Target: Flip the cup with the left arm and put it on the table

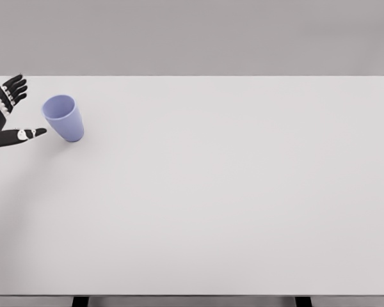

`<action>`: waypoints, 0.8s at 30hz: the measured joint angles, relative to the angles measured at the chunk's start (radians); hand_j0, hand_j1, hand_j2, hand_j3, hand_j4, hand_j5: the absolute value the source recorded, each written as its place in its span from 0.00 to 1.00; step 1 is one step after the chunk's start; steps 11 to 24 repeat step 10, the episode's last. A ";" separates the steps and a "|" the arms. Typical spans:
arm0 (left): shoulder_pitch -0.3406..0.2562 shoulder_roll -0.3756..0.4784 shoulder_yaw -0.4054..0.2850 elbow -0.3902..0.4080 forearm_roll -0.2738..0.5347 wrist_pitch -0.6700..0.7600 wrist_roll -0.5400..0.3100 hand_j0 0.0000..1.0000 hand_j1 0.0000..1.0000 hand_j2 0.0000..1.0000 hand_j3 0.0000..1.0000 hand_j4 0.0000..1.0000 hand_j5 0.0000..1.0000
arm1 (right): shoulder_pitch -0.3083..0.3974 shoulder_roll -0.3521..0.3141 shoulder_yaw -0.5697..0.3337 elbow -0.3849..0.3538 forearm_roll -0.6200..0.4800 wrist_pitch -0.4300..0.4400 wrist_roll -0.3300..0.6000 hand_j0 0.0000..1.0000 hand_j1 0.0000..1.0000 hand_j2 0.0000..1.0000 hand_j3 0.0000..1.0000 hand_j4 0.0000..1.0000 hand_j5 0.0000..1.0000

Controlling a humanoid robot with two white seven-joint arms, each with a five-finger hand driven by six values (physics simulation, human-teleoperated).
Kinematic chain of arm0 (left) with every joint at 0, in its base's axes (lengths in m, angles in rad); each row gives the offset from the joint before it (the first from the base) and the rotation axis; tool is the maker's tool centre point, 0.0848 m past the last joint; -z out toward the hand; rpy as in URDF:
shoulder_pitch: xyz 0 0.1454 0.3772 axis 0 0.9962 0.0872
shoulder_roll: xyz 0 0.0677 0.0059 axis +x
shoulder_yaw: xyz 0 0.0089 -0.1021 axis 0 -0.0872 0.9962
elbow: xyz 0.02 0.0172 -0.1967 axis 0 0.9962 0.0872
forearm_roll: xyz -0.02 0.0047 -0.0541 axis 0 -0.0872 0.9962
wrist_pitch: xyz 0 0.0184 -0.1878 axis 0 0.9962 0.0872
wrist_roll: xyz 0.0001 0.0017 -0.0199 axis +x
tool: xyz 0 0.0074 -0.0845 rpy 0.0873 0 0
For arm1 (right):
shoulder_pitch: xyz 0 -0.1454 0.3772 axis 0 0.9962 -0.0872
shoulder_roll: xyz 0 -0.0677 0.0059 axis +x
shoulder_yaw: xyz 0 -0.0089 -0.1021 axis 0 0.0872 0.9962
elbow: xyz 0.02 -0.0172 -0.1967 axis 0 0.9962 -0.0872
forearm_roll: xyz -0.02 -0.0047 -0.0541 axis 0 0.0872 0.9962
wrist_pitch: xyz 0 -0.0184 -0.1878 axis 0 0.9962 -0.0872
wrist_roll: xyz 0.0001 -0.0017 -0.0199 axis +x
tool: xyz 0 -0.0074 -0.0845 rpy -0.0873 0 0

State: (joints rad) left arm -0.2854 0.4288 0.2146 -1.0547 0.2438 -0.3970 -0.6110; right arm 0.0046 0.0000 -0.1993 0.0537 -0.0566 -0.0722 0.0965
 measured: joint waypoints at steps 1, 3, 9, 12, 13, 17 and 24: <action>0.018 0.008 -0.001 -0.007 0.000 0.000 0.000 1.00 1.00 1.00 1.00 1.00 1.00 | 0.000 0.000 0.000 0.000 0.000 0.000 0.000 1.00 1.00 1.00 1.00 1.00 1.00; 0.028 0.024 -0.005 -0.024 0.001 0.002 0.000 1.00 1.00 1.00 1.00 1.00 1.00 | 0.000 0.000 0.000 0.000 0.000 0.000 0.000 1.00 1.00 1.00 1.00 1.00 1.00; 0.032 0.039 -0.011 -0.046 0.001 0.005 0.000 1.00 1.00 1.00 1.00 1.00 1.00 | 0.000 0.000 0.000 0.000 0.000 0.000 0.000 1.00 1.00 1.00 1.00 1.00 1.00; 0.034 0.040 -0.012 -0.050 0.001 0.005 0.000 1.00 1.00 1.00 1.00 1.00 1.00 | 0.000 0.000 0.000 0.000 0.000 0.000 0.000 1.00 1.00 1.00 1.00 1.00 1.00; 0.034 0.040 -0.012 -0.050 0.001 0.005 0.000 1.00 1.00 1.00 1.00 1.00 1.00 | 0.000 0.000 0.000 0.000 0.000 0.000 0.000 1.00 1.00 1.00 1.00 1.00 1.00; 0.034 0.040 -0.012 -0.050 0.001 0.005 0.000 1.00 1.00 1.00 1.00 1.00 1.00 | 0.000 0.000 0.000 0.000 0.000 0.000 0.000 1.00 1.00 1.00 1.00 1.00 1.00; 0.034 0.040 -0.012 -0.050 0.001 0.005 0.000 1.00 1.00 1.00 1.00 1.00 1.00 | 0.000 0.000 0.000 0.000 0.000 0.000 0.000 1.00 1.00 1.00 1.00 1.00 1.00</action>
